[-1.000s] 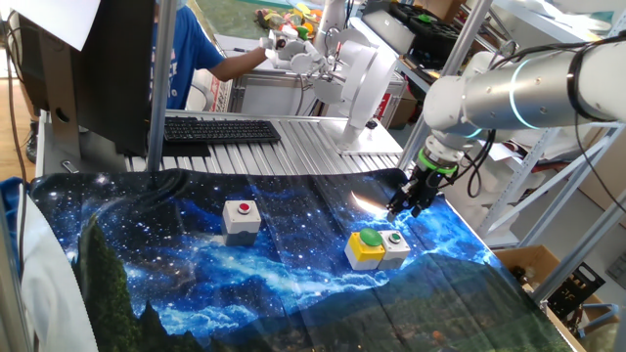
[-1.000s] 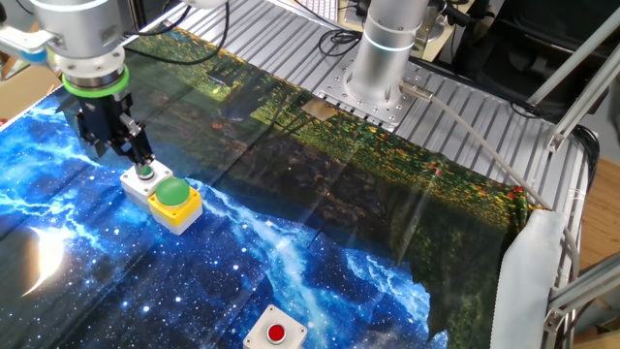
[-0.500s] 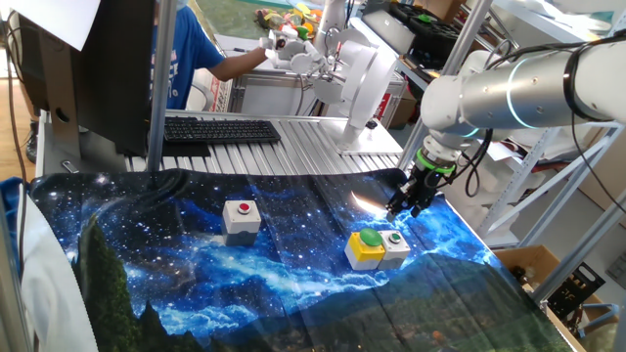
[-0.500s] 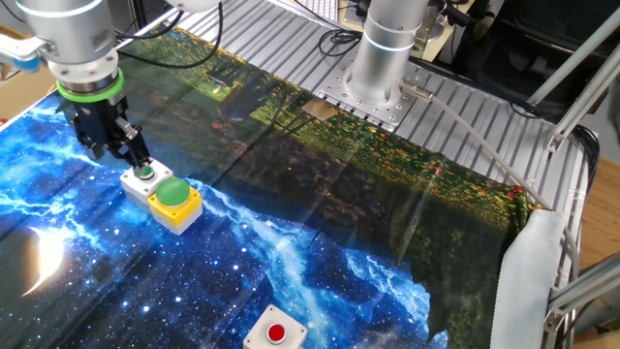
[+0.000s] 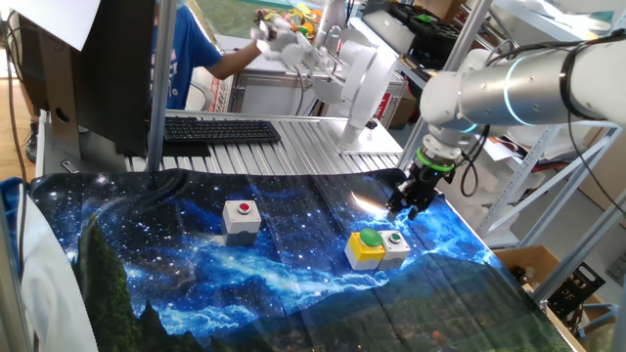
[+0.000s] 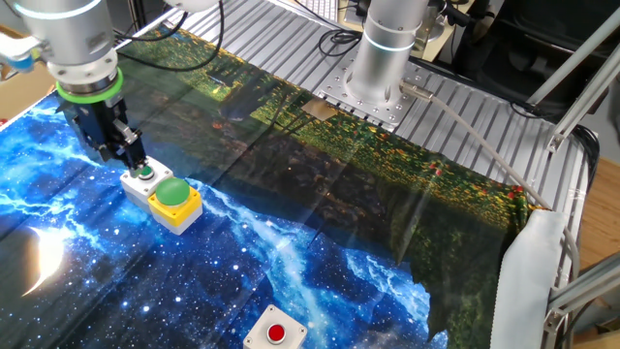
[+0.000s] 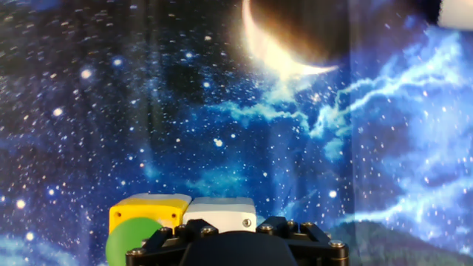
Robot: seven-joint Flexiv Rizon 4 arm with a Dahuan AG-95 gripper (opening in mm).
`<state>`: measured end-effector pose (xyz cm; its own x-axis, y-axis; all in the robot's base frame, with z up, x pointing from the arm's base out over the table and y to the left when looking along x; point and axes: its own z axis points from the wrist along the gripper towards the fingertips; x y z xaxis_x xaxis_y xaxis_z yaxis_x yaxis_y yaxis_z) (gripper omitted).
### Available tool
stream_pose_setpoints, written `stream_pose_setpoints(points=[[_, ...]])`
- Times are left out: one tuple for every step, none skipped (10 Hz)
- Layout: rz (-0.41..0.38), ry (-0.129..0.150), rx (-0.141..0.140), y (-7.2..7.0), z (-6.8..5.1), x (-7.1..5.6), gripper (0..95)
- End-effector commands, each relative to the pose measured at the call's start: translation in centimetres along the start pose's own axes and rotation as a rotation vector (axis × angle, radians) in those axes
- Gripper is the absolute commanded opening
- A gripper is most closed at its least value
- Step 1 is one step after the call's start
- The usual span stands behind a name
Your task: Press three buttons from left to right in sequence
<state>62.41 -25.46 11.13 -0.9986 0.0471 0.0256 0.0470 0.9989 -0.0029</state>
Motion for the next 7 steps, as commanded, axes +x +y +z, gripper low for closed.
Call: stream_pose_setpoints(points=[[0.052,0.017,0.044,-0.04,-0.03,0.22,57.0],[0.074,0.004,0.050,-0.04,-0.03,0.22,57.0],[0.081,-0.010,0.053,-0.04,-0.03,0.22,57.0],[0.066,-0.005,0.039,-0.04,-0.03,0.22,57.0],[0.038,-0.011,0.028,-0.08,-0.08,0.24,57.0],[0.042,-0.020,0.031,-0.24,-0.24,0.35,57.0],[0.040,-0.023,0.036,-0.38,-0.20,0.35,57.0]])
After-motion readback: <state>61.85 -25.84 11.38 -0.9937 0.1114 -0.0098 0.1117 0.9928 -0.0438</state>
